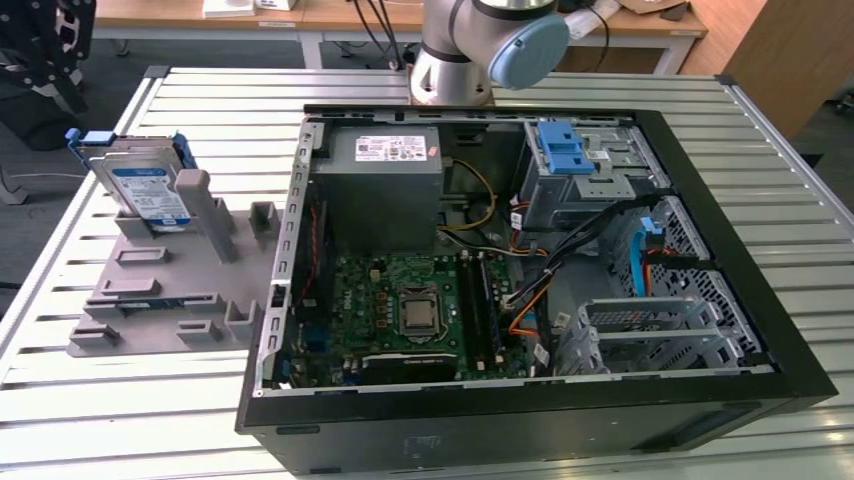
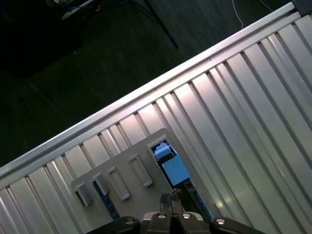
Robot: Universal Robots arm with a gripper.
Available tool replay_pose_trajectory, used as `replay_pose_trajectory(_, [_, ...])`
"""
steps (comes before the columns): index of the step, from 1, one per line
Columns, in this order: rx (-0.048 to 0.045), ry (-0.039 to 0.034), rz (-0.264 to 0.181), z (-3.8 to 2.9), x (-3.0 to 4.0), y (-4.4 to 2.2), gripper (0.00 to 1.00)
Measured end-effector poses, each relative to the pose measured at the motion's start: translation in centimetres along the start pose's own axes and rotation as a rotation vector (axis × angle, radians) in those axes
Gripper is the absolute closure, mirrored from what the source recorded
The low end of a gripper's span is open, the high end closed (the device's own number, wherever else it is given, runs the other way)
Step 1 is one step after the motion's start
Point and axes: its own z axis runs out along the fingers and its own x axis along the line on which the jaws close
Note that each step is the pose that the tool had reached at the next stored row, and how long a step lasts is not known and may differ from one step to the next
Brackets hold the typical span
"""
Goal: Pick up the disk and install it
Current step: 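Pick up the disk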
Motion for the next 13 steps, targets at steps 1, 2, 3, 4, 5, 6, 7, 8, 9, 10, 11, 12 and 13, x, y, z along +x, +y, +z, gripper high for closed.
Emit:
replay_pose_trajectory(1, [-0.0001, 0.0004, -0.010, 0.00, 0.00, 0.00, 0.89])
replay_pose_trajectory(2, [-0.0003, 0.0009, -0.020, 0.00, 0.00, 0.00, 0.89])
replay_pose_trajectory(3, [-0.0004, 0.0013, -0.030, 0.00, 0.00, 0.00, 0.89])
replay_pose_trajectory(4, [-0.0006, 0.0018, -0.042, 0.00, 0.00, 0.00, 0.89])
replay_pose_trajectory(5, [-0.0007, 0.0023, -0.055, 0.00, 0.00, 0.00, 0.89])
replay_pose_trajectory(6, [-0.0009, 0.0029, -0.070, 0.00, 0.00, 0.00, 0.89])
replay_pose_trajectory(7, [-0.0011, 0.0036, -0.085, 0.00, 0.00, 0.00, 0.89])
replay_pose_trajectory(8, [-0.0014, 0.0043, -0.101, 0.00, 0.00, 0.00, 0.89])
replay_pose_trajectory(9, [-0.0016, 0.0050, -0.118, 0.01, 0.00, 0.00, 0.89])
replay_pose_trajectory(10, [-0.0019, 0.0058, -0.135, 0.00, 0.00, 0.00, 0.89])
replay_pose_trajectory(11, [-0.0021, 0.0065, -0.152, 0.00, 0.00, 0.00, 0.89])
replay_pose_trajectory(12, [-0.0023, 0.0072, -0.167, 0.00, 0.00, 0.00, 0.89])
replay_pose_trajectory(13, [-0.0024, 0.0077, -0.180, 0.00, 0.00, 0.00, 0.89])
